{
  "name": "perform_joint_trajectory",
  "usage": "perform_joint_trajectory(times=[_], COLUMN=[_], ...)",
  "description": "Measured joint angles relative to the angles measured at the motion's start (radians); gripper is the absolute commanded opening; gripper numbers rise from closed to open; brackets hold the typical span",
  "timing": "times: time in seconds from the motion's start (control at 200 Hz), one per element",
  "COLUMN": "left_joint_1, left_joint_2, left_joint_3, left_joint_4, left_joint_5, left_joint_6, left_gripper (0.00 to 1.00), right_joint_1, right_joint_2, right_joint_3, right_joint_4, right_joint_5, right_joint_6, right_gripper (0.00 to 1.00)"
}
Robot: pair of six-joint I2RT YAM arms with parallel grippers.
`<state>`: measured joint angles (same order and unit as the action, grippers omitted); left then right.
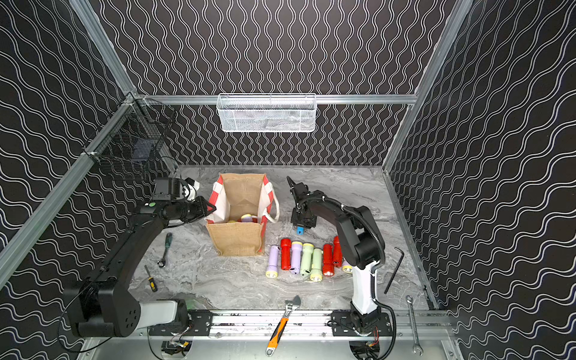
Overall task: Put the flashlights into the tote bags
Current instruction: Pick up the flashlight from the center of the board, then place the flashlight in the canvas bag.
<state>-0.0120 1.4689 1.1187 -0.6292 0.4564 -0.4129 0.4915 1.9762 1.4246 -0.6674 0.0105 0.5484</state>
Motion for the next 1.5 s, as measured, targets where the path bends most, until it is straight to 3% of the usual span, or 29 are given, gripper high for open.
perform_joint_trajectory(times=[0.14,0.34,0.546,0.701,0.861,1.201,1.496], left_joint_1=[0.0,0.0,0.0,0.0,0.0,0.001,0.001], left_joint_2=[-0.013,-0.023,-0.023,-0.014,-0.014,-0.017,-0.037], left_joint_3=[0.0,-0.001,-0.001,-0.001,-0.007,-0.026,-0.027], left_joint_4=[0.0,0.0,0.0,0.007,0.014,0.034,0.037], left_joint_5=[0.0,0.0,0.002,0.02,0.036,0.058,0.074], left_joint_6=[0.0,0.0,0.0,-0.003,-0.008,-0.027,-0.027], left_gripper=[0.22,0.22,0.22,0.22,0.22,0.22,0.22], right_joint_1=[-0.001,0.007,0.099,0.192,0.29,0.326,0.367], right_joint_2=[-0.089,-0.236,-0.311,-0.219,-0.029,0.194,0.304], right_joint_3=[0.049,0.239,0.376,0.467,0.556,0.663,0.628], right_joint_4=[-0.035,-0.053,0.004,0.034,0.036,-0.051,-0.147], right_joint_5=[-0.062,-0.169,-0.207,-0.237,-0.303,-0.301,-0.312], right_joint_6=[-0.044,-0.071,-0.069,-0.013,0.039,0.127,0.142], right_gripper=[0.27,0.29,0.28,0.28,0.26,0.27,0.28])
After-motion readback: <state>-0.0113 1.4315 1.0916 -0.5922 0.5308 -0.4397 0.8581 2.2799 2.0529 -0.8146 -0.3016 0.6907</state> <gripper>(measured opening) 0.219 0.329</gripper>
